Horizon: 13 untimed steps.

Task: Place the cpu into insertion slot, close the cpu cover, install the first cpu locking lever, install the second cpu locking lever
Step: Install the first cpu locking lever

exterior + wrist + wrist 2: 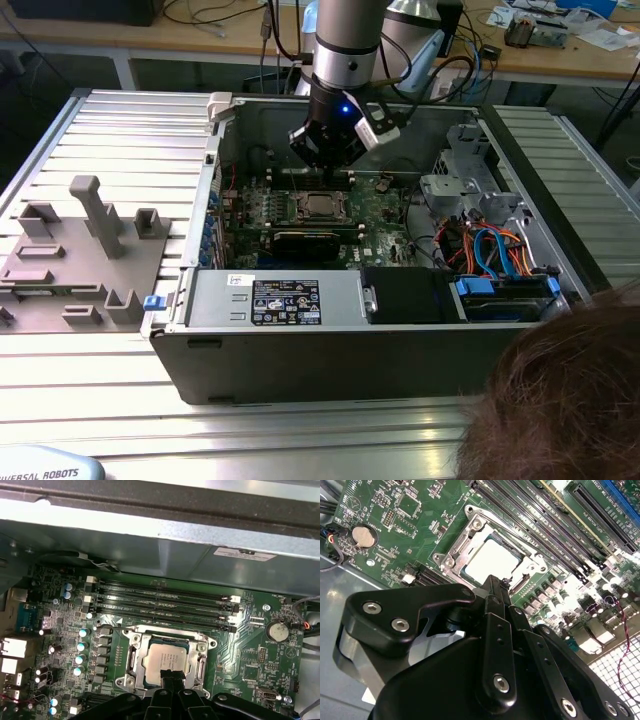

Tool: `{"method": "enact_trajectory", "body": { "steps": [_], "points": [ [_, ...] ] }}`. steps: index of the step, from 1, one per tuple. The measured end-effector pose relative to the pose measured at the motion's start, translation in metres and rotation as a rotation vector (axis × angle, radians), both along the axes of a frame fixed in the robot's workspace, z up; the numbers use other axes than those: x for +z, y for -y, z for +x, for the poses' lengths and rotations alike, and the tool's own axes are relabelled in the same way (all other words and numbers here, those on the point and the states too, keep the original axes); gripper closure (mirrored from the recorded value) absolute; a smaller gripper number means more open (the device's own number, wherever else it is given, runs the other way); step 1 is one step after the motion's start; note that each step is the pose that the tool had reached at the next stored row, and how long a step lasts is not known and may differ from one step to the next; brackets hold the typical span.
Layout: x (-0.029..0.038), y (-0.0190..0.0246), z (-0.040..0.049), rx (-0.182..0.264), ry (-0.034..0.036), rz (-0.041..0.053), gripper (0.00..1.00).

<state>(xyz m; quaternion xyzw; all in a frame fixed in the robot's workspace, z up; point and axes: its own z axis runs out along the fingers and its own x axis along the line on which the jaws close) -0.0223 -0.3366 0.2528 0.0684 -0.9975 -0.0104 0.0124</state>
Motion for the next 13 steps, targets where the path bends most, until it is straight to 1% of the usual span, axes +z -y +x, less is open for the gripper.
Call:
{"method": "enact_trajectory", "body": {
  "steps": [13],
  "points": [
    [0.0000, 0.0000, 0.0000, 0.018, 0.0000, 0.0000, 0.89]
  ]
}}
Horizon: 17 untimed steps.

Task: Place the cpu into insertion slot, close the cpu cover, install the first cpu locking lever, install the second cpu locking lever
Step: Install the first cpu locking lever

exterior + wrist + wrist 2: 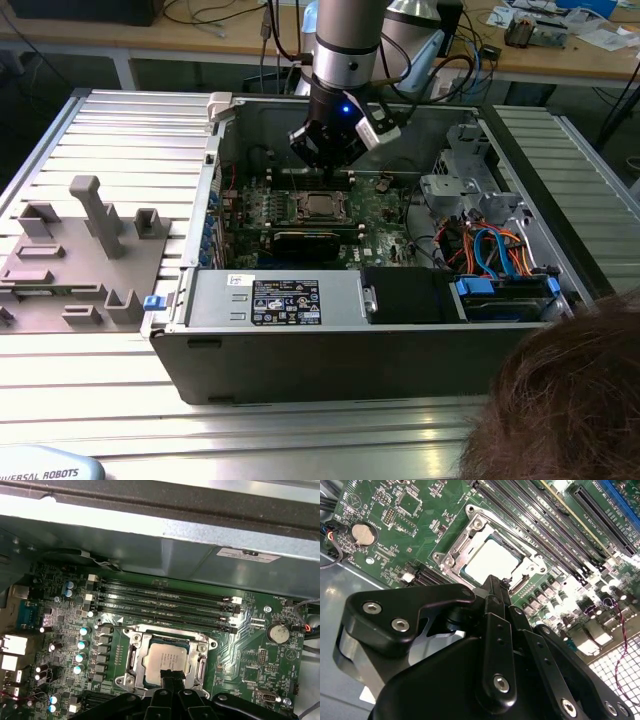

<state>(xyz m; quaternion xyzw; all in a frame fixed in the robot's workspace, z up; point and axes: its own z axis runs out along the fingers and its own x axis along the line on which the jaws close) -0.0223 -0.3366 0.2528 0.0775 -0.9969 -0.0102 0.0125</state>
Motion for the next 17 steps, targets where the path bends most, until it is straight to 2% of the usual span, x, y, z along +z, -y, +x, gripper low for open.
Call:
{"method": "enact_trajectory", "body": {
  "steps": [17],
  "points": [
    [0.0000, 0.0000, 0.0000, 0.024, -0.0001, 0.0000, 0.89]
  ]
}}
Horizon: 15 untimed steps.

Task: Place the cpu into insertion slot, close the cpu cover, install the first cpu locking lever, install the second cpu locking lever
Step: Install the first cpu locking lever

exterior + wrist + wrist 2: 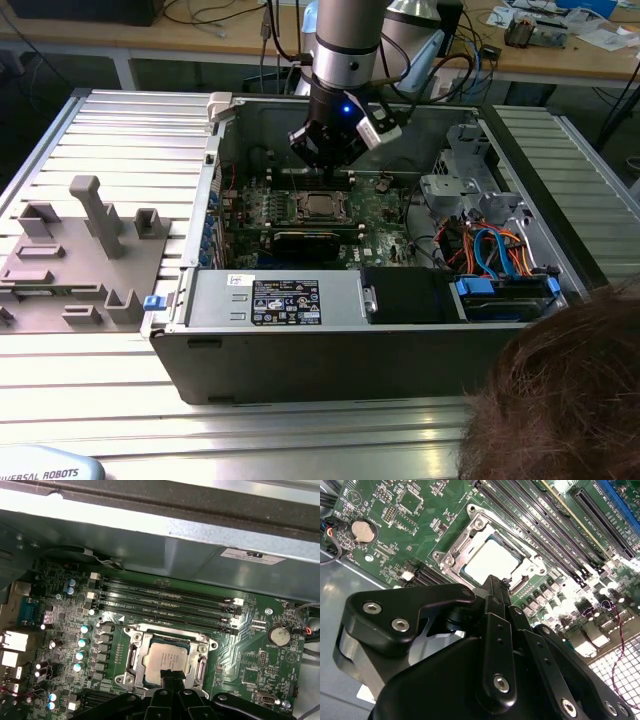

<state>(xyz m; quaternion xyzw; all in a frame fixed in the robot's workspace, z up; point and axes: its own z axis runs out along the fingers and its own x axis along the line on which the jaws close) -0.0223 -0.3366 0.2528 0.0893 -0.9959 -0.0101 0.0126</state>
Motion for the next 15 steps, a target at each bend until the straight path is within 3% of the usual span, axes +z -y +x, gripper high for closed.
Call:
{"method": "enact_trajectory", "body": {
  "steps": [10, 15],
  "points": [
    [0.0000, 0.0000, 0.0000, 0.017, 0.0000, 0.0001, 0.89],
    [0.0000, 0.0000, 0.0000, 0.018, 0.0001, 0.0074, 0.89]
  ]
}}
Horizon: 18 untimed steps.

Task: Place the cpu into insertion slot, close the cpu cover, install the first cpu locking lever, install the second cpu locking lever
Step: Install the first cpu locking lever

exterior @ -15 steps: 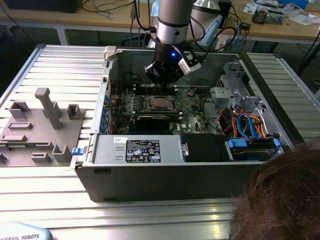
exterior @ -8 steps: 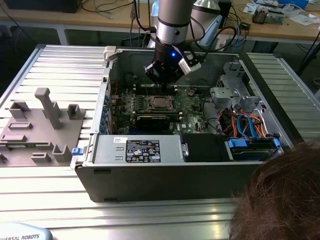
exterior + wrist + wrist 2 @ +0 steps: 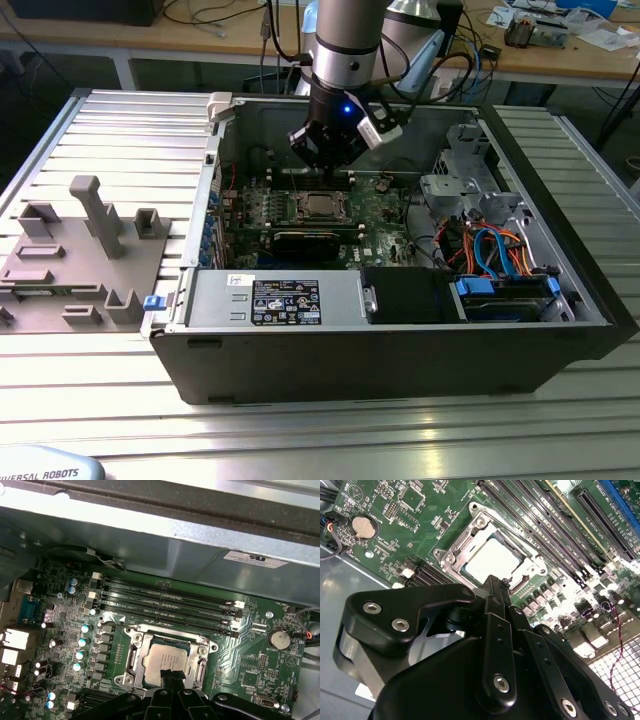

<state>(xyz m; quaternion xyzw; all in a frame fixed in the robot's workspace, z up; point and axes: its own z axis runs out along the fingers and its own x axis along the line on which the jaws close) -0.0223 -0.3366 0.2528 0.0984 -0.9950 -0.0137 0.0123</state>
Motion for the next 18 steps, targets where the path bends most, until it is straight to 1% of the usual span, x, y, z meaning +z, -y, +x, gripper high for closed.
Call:
{"method": "enact_trajectory", "body": {
  "steps": [2, 3, 7, 8, 12, 18],
  "points": [
    [-0.0001, 0.0000, 0.0000, -0.017, 0.0000, 0.0003, 0.89],
    [0.0000, 0.0000, -0.0001, -0.039, 0.0000, 0.0001, 0.89],
    [0.0000, 0.0001, -0.0001, -0.100, -0.0001, 0.0016, 0.89],
    [-0.0001, 0.0000, -0.0001, -0.115, -0.0001, 0.0035, 0.89],
    [-0.0001, 0.0000, -0.0001, -0.148, -0.0007, 0.0149, 0.89],
    [0.0000, 0.0000, -0.0002, -0.149, -0.0007, 0.0152, 0.89]
  ]
}}
